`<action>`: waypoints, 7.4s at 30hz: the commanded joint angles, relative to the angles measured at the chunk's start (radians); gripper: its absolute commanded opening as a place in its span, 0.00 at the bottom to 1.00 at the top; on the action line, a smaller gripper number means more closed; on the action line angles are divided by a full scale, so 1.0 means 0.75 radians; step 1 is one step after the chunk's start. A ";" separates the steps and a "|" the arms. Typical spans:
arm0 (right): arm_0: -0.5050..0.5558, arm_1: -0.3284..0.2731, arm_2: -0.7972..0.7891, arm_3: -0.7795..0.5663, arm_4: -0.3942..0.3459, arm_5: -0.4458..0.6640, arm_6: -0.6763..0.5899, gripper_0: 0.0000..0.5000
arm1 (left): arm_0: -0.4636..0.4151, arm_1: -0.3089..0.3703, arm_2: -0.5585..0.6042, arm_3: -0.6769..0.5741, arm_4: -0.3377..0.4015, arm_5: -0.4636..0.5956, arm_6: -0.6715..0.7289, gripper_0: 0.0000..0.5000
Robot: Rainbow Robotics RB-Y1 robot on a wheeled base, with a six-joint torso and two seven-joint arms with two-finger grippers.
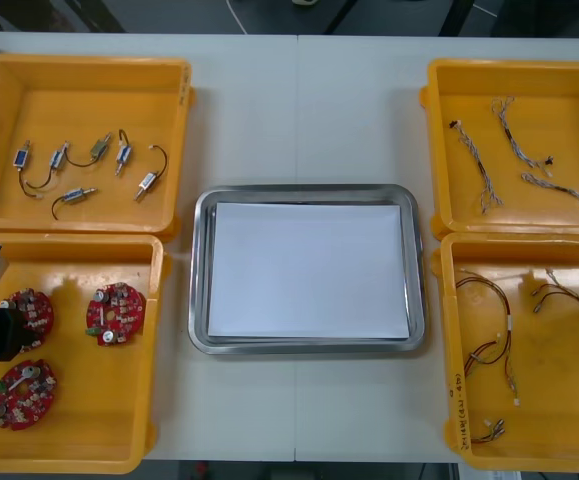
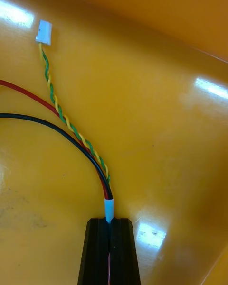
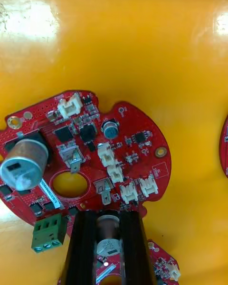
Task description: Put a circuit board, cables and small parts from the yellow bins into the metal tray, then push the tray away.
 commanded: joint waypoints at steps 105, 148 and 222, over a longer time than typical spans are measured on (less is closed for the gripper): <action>-0.412 -0.056 -0.129 -0.876 -0.178 0.902 -0.111 0.00 | -1.208 -0.498 -1.179 -0.227 -0.485 0.627 0.991 0.00; -0.412 -0.056 -0.129 -0.876 -0.180 0.902 -0.111 0.00 | -1.114 -0.449 -1.290 -0.174 -0.598 0.439 1.032 0.98; -1.183 0.248 1.162 -0.621 0.234 0.876 -0.216 0.00 | -1.464 -0.148 -0.120 0.499 -0.391 0.927 0.197 1.00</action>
